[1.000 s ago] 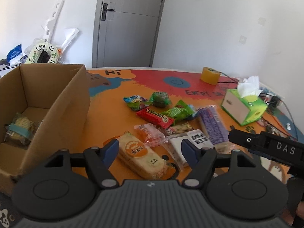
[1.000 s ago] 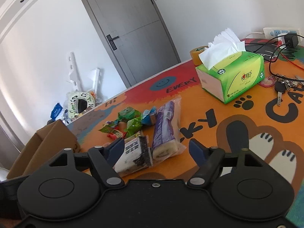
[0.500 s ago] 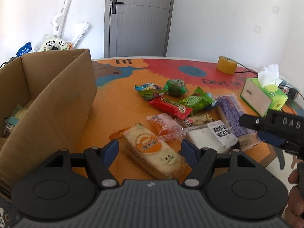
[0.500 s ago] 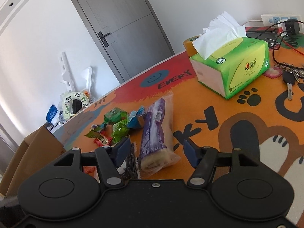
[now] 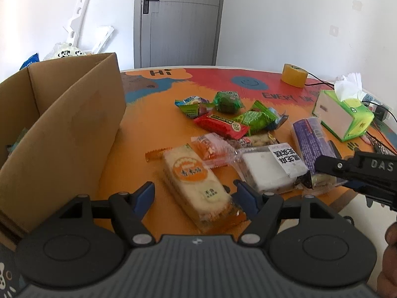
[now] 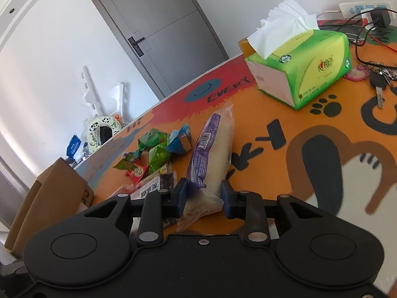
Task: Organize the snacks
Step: 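Grasp purple-wrapped roll with right tool while left tool approaches orange-labelled bread packet, then close left tool on orange-labelled bread packet while right tool lifts purple roll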
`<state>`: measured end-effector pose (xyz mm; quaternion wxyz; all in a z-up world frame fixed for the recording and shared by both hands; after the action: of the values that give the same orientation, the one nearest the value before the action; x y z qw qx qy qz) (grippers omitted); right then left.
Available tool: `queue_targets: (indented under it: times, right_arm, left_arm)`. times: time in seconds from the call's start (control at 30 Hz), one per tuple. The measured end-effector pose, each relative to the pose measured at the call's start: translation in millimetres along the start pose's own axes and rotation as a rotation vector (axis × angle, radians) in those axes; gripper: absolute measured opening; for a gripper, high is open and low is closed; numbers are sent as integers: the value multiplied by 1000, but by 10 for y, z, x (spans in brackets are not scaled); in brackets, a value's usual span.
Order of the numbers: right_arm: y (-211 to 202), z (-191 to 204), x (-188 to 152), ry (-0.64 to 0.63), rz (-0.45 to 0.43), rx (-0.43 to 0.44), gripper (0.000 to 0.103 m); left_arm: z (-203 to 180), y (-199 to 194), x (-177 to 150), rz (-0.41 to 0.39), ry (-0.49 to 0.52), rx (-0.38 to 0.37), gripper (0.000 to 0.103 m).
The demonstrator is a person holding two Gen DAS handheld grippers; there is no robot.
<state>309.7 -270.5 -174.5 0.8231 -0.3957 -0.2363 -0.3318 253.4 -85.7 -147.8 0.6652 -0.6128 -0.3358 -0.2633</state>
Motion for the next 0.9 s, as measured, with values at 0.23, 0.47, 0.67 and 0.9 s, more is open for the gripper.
queue_targets:
  times: [0.23, 0.47, 0.67, 0.9]
  right_arm:
    - [-220, -28, -121, -20, 19, -6, 30]
    - [-375, -46, -183, -37, 32, -36, 34]
    - [-283, 22, -151, -84, 0, -74, 49]
    - [-94, 94, -120, -130, -9, -98, 59]
  left_arm:
    - [26, -55, -65, -17, -14, -9, 71]
    - [108, -124, -94, -30, -16, -3, 48]
    - [122, -98, -55, -33, -17, -5, 47]
    - [100, 16, 12, -38, -5, 10, 47]
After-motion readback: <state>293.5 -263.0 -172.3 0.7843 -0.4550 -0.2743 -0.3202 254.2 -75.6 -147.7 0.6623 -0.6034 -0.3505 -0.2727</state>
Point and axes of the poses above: each gripper's, at about its wrist camera, not at the fingertips, and y roughly the way its jaws point, z to its left, x to its top, the point moved 6 cm from there along y, roughly the way its jaws point, and after that the axes turned 7 degrees about y, right-handed, at the moved point
